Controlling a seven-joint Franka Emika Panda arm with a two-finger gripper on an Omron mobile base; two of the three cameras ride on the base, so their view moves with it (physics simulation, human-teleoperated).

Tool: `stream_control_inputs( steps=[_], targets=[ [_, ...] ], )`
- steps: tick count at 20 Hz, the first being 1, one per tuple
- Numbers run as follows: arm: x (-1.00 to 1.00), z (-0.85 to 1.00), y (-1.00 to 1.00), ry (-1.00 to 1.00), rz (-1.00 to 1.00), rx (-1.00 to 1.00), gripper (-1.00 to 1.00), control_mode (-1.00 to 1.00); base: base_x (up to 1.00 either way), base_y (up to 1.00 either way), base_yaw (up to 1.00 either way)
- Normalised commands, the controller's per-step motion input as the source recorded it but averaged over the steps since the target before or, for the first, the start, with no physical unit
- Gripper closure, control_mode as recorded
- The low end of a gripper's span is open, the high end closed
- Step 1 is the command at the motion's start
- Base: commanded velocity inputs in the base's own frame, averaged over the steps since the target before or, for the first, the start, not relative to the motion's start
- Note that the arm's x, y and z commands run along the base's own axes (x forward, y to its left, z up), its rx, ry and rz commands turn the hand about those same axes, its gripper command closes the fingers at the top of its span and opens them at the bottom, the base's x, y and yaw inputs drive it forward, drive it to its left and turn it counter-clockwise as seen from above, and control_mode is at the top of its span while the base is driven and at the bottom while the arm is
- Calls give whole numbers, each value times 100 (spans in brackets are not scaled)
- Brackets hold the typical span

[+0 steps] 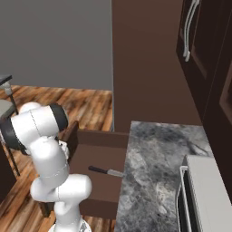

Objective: Pick up the knife from the drawer and place it on the cutting board. Then place the meat from the plate to the cutting board.

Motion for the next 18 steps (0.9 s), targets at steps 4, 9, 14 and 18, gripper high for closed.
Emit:
stream_control_inputs(
  steps=[4, 9, 14, 18],
  targets=[
    [-1, -44, 96, 9, 5, 5, -100, -100, 0, 0, 0],
    [-4, 8, -3, -8, -1, 3, -100, -100, 0, 0, 0],
    [-19, 76, -30, -15, 3, 1, -100, -100, 0, 0, 0],
    [0, 63, -70, 0, 7, 6, -100, -100, 0, 0, 0]
  ],
)
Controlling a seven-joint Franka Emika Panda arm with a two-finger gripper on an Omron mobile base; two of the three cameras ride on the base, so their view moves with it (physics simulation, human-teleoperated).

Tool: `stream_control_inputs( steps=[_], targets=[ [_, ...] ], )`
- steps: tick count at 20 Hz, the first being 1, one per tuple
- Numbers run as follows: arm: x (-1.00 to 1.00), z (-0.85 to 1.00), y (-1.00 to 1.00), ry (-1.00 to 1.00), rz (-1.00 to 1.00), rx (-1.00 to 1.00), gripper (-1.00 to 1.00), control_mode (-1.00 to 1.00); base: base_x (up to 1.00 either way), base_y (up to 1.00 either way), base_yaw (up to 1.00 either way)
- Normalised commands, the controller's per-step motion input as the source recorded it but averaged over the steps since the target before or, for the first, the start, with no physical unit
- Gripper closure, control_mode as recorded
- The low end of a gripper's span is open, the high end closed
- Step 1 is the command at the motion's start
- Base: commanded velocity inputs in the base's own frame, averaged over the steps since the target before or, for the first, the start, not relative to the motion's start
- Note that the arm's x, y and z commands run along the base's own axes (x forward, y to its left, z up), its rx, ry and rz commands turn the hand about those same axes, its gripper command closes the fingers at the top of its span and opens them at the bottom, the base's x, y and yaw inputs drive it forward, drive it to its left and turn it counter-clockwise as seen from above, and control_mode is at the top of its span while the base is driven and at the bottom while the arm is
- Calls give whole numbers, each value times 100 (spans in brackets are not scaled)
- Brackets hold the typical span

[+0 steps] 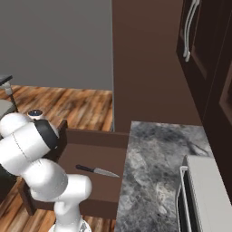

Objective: Pick up the knife from the drawer and place it on the cutting board. Then place the meat from the plate to the cutting board.

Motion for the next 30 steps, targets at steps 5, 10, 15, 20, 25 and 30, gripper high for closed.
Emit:
stream_control_inputs(
  steps=[5, 10, 15, 20, 25, 30],
  targets=[
    [0, 23, -100, 0, 24, 14, -100, -100, 0, 0, 0],
    [17, 2, -64, 21, 32, -6, -100, -100, 0, 0, 0],
    [0, 8, -55, -5, 45, -11, -100, -100, 0, 0, 0],
    [-10, 9, -22, -43, 24, -14, -100, -100, 0, 0, 0],
    [-4, -7, 0, -14, 18, -9, -100, -100, 0, 0, 0],
    [0, 0, 0, 4, 8, -1, -100, -100, 0, 0, 0]
  ],
)
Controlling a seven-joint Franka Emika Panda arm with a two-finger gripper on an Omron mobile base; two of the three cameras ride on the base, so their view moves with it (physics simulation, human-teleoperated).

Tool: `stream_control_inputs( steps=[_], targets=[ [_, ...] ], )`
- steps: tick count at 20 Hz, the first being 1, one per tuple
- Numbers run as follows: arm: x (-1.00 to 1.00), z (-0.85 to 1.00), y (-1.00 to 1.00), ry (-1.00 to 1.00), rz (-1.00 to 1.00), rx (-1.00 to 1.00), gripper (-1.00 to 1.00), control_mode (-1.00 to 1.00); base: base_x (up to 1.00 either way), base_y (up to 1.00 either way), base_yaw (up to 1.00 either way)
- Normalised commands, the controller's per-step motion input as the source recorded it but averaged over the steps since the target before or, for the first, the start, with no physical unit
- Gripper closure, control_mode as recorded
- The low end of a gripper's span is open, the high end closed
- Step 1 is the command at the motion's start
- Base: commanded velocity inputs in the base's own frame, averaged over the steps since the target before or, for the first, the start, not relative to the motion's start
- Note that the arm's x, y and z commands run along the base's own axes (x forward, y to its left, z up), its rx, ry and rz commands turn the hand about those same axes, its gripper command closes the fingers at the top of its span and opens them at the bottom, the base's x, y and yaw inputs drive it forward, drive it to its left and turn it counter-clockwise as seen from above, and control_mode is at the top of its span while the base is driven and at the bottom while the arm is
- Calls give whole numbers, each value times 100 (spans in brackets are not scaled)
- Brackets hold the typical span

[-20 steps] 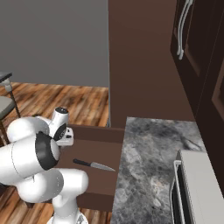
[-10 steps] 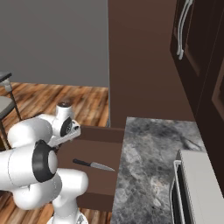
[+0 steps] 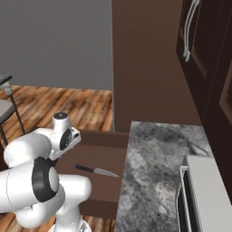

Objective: Pick up the knife from the drawer and place it on the cutting board. Then place the meat from the plate to the cutting board.

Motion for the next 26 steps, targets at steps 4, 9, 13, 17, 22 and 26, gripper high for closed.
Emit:
stream_control_inputs(
  steps=[4, 9, 13, 17, 22, 26],
  targets=[
    [1, -15, -11, 7, 6, -1, -100, -100, 0, 0, 0],
    [3, -21, -19, 0, 4, -7, -100, -100, 0, 0, 0],
    [13, -30, -12, -6, 4, -5, -100, -100, 0, 0, 0],
    [13, -24, -10, -2, 15, 0, -100, -100, 0, 0, 0],
    [25, -41, -3, -3, 9, 0, -100, -100, 0, 0, 0],
    [21, -48, -3, 0, 0, 0, -100, -100, 0, 0, 0]
  ],
)
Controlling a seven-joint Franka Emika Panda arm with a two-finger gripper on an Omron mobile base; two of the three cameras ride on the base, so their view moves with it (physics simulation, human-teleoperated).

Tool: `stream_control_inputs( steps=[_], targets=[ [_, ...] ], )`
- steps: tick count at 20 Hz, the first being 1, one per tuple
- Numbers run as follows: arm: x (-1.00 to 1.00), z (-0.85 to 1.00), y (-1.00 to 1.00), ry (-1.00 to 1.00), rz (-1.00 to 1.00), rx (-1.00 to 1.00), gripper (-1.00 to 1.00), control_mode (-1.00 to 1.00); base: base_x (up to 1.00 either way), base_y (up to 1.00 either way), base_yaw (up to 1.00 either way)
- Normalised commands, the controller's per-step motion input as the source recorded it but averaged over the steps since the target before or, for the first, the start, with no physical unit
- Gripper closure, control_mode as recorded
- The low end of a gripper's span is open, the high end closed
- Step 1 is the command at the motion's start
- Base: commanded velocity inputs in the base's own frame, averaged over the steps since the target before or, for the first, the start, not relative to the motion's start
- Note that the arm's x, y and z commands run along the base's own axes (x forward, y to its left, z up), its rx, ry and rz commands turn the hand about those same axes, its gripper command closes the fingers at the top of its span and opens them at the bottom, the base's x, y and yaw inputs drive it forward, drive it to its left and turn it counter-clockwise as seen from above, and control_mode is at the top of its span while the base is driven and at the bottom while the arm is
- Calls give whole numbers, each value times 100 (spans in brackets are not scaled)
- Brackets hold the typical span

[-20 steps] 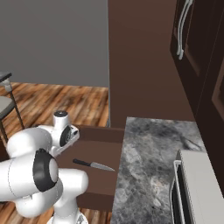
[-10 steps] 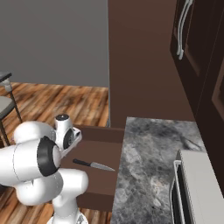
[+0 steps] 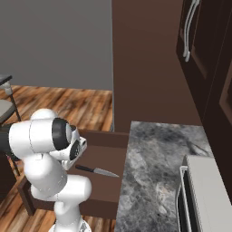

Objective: Pick up the knife from the drawer and place it on the cutting board. Then place the meat from the plate to the cutting board.

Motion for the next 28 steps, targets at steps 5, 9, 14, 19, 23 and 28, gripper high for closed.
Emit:
stream_control_inputs(
  steps=[5, 9, 14, 19, 23, 28],
  targets=[
    [6, -28, 0, 0, -9, 0, -100, -100, 0, 0, 0],
    [5, -12, 0, 0, -11, 0, -100, -100, 0, 0, 0],
    [17, -4, 0, 0, -1, 0, -100, -100, 0, 0, 0],
    [26, -17, 0, 1, 5, 0, -100, -100, 0, 0, 0],
    [25, -33, -1, 4, 5, 0, -100, -100, 0, 0, 0],
    [15, -49, 0, 0, 1, 0, -100, -100, 0, 0, 0]
  ],
)
